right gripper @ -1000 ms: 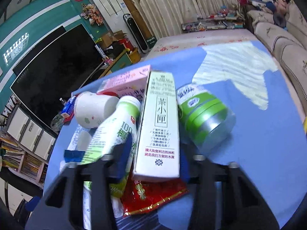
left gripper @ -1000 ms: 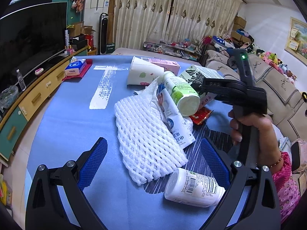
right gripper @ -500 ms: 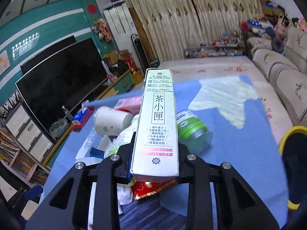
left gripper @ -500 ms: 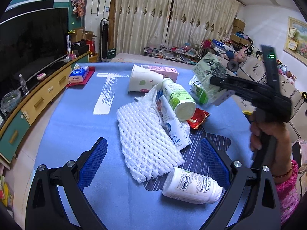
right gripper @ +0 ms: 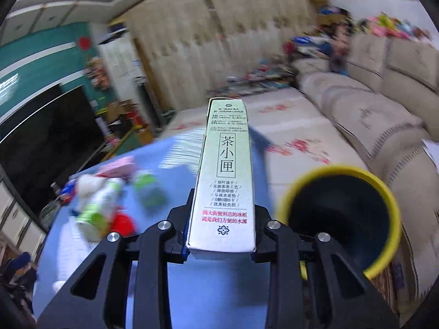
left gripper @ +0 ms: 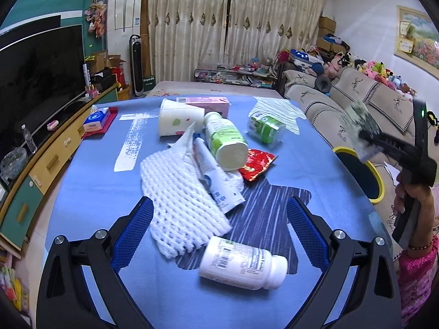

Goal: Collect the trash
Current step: 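Carry the tea carton to the bin and open the right gripper, then grasp the white pill bottle with the left gripper and lift it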

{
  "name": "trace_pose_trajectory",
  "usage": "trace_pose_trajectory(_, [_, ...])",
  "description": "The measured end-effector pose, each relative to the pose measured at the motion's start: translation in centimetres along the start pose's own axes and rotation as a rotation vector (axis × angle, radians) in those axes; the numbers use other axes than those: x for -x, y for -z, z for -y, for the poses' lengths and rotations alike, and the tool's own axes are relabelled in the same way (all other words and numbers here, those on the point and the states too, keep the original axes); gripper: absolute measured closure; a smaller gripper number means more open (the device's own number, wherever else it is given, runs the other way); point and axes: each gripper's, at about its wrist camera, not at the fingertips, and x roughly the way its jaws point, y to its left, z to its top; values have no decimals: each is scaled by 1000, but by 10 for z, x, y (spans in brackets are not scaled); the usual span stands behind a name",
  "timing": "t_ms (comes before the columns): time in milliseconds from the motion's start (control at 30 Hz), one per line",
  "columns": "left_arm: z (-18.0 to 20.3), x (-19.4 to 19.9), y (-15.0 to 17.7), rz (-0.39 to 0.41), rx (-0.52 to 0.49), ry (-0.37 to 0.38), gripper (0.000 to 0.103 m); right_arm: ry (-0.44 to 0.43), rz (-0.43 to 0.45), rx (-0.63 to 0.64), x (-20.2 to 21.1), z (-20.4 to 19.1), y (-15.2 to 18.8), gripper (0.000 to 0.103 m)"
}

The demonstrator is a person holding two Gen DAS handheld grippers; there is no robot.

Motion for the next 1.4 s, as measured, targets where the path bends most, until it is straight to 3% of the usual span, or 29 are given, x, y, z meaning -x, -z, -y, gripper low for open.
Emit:
trace_pose_trajectory(267, [21,-14,0,-25,-28,4,7,188,-56,-91,-27,98,11,74])
trace_pose_trajectory(467, [35,-20,0,-43,-61,-4,7,232,-114,-99,-61,126,15,73])
trace_pose_trajectory(633, [42,-23,0,-57,-72,7,7,256,-134,-99,-77,130,16,69])
trace_pose_trajectory(700, [44,-24,0,-63,-74,16,7,261,-120,-109,-73,132,16,55])
trace_pose_trajectory(1200, [31,-38,27,-146,-166,63,7,144,-50,-34,-14,81,22,45])
trace_pose_trajectory(1400, [20,-42,34,-162,-214,81,7,124,-53,-20,-9,70,24,42])
